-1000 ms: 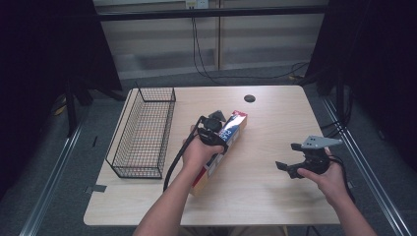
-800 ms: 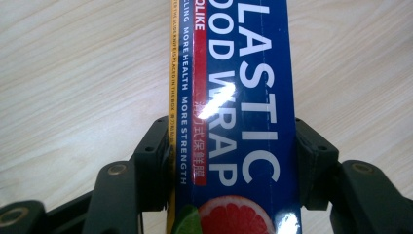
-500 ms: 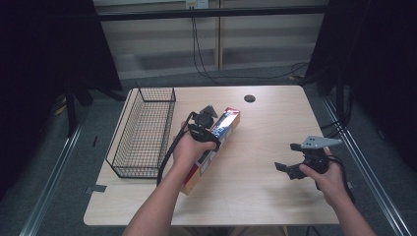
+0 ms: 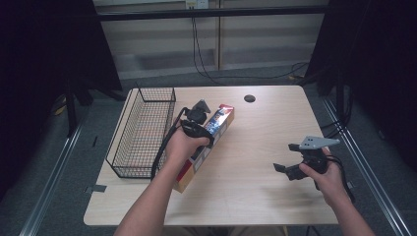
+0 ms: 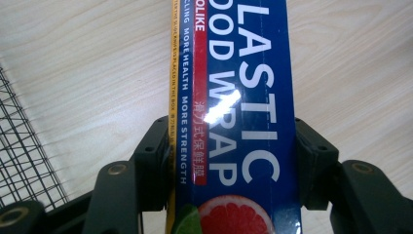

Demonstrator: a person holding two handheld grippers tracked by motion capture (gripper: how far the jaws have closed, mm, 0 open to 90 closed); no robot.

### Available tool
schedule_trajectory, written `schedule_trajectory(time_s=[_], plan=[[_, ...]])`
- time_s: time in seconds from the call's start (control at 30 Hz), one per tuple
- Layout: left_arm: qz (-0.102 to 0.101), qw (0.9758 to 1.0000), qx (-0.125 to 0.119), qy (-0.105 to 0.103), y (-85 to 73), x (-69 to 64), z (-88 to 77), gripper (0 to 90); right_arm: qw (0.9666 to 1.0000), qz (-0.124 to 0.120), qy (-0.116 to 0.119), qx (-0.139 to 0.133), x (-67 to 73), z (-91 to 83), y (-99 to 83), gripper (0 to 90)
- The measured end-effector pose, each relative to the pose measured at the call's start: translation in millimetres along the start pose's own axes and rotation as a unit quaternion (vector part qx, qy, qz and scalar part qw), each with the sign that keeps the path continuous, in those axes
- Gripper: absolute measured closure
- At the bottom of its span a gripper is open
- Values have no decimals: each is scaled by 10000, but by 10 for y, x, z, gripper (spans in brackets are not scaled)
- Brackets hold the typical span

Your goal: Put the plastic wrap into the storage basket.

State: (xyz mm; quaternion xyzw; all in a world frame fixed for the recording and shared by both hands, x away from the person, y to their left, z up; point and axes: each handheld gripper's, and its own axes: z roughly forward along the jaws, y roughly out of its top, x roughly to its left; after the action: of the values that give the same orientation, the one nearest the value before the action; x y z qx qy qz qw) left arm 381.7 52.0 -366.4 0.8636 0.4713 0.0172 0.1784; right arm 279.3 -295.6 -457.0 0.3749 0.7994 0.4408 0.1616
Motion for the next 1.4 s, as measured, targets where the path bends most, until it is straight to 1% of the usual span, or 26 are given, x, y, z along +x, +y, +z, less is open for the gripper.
schedule_trajectory(time_s=[0.03, 0.07, 0.13, 0.17, 0.23, 0.27, 0.3, 0.4, 0.43, 0.53, 0.57, 0.6, 0.7, 0.8, 0.87, 0.9, 0.97, 1.0, 1.03, 1.1, 1.17, 1.2, 1.3, 1.33, 1.37, 1.4], plan=[[-44, 10000, -32, 7, -2, -2, -9, 433, 10000, -13, 6, 9, 0, 1, 1, 15], [-16, 10000, -50, 2, 1, 10, -24, 433, 10000, -16, -9, 6, 0, 2, 1, 15], [-61, 10000, -43, 38, -3, 21, -44, 433, 10000, -11, 16, 2, 1, 3, 3, 16], [-23, 10000, -49, 36, -4, 34, -56, 433, 10000, -16, -4, 2, 2, 1, 3, 16], [-84, 10000, -51, 13, -14, 49, -77, 433, 10000, 1, 11, 8, 2, -1, 3, 16], [-54, 10000, -33, -1, -17, 66, -95, 433, 10000, 12, -5, -10, 3, -1, 1, 16], [-101, 9999, -59, 3, -23, 68, -100, 433, 10000, 20, -9, -25, 2, 0, 2, 16], [-95, 9999, -82, 38, -31, 100, -128, 433, 10000, 44, -1, -27, 2, 2, 1, 16], [-161, 9999, -43, 40, -34, 106, -139, 433, 10000, 45, 9, -16, 3, 4, 1, 16], [-191, 9998, -51, 49, -38, 133, -157, 433, 10000, 17, 10, 10, 5, 12, -1, 16], [-171, 9998, -38, 54, -36, 143, -170, 433, 10000, 16, 27, 17, 6, 15, -1, 16], [-151, 9998, -83, 45, -37, 157, -177, 433, 10000, 5, 22, 21, 8, 17, 0, 16], [-225, 9997, -81, 37, -41, 178, -216, 433, 10000, -35, 36, 58, 10, 28, -3, 16], [-276, 9995, -118, 85, -52, 197, -238, 433, 10000, -52, 23, 78, 18, 33, -3, 17], [-324, 9994, -58, 97, -61, 207, -263, 433, 10000, -58, 21, 53, 19, 29, 1, 17], [-247, 9996, -70, 117, -59, 230, -274, 433, 10000, -60, -7, 34, 18, 26, 3, 17], [-336, 9993, -110, 141, -66, 238, -285, 433, 10000, -48, -20, 13, 16, 18, 6, 18], [-303, 9994, -85, 144, -69, 253, -293, 433, 10000, -46, -39, 13, 17, 14, 5, 18], [-354, 9992, -111, 157, -72, 255, -292, 433, 10000, -48, -39, 19, 18, 11, 4, 18], [-382, 9991, -91, 137, -75, 265, -297, 433, 10000, -49, -5, 32, 22, 9, 2, 19], [-390, 9991, -120, 125, -77, 275, -305, 433, 10000, -58, 4, 32, 24, 12, 2, 18], [-382, 9991, -88, 131, -75, 286, -319, 433, 10000, -56, -10, 36, 24, 12, 1, 18], [-447, 9988, -159, 144, -78, 300, -340, 433, 10000, -49, -11, 29, 23, 13, 2, 18], [-381, 9991, -119, 174, -79, 314, -355, 433, 10000, -60, -7, 25, 22, 14, 2, 18], [-402, 9990, -142, 166, -82, 322, -364, 433, 10000, -69, 2, 28, 22, 15, 2, 19], [-479, 9986, -143, 175, -88, 322, -372, 432, 10000, -83, 15, 21, 21, 18, 1, 20]])
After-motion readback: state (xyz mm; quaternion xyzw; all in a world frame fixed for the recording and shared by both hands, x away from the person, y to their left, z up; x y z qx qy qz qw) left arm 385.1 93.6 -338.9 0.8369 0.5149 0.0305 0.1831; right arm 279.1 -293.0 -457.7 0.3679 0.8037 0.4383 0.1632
